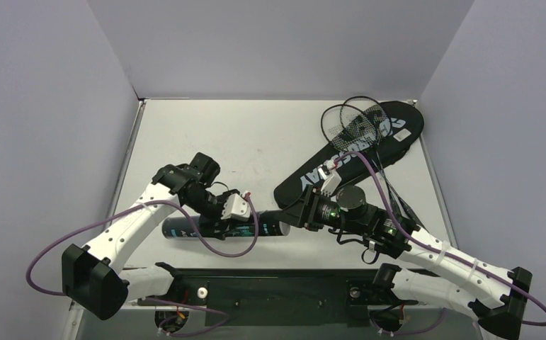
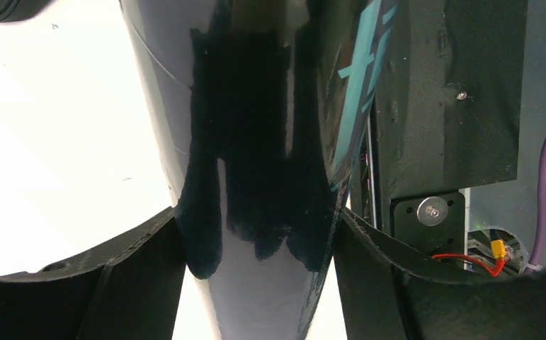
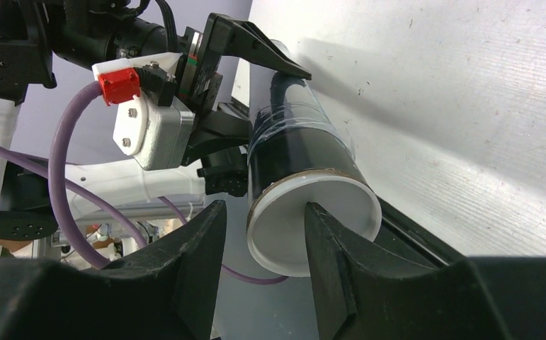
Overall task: Pack up the badminton gear
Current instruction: Close the lid on the shuttle tube.
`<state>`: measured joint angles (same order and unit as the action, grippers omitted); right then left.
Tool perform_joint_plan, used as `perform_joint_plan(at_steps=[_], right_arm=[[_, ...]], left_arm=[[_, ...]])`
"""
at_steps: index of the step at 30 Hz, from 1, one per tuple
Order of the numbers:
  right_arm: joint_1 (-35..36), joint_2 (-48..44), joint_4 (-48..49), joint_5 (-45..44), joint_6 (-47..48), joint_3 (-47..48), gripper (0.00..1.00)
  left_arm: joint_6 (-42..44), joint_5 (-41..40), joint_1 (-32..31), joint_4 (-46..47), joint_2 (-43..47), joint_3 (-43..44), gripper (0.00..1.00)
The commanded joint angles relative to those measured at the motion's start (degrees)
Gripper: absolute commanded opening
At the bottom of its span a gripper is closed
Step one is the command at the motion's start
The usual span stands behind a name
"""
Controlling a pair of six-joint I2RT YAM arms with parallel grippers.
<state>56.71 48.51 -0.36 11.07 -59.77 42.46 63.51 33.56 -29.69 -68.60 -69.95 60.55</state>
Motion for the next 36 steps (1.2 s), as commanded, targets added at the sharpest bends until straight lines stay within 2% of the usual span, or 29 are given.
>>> perform_joint_plan(at_steps=[1, 18, 36], right_arm=[[0.5, -0.1, 1.7, -0.6, 0.5, 2.0, 0.40], [0.5, 1.0, 3.3, 0.0, 0.1, 1.5, 0.37], [0.5, 3.4, 6.4, 1.0, -1.6, -0.4, 0.34]], left_arm=[[-0.9, 2.7, -1.1, 4.1, 1.5, 0.4, 0.19], [-0.6, 0.5, -2.2, 4.8, 1.4, -1.1, 0.19], [-2.4, 3.5, -3.1, 3.9, 0.5, 3.2, 0.18]])
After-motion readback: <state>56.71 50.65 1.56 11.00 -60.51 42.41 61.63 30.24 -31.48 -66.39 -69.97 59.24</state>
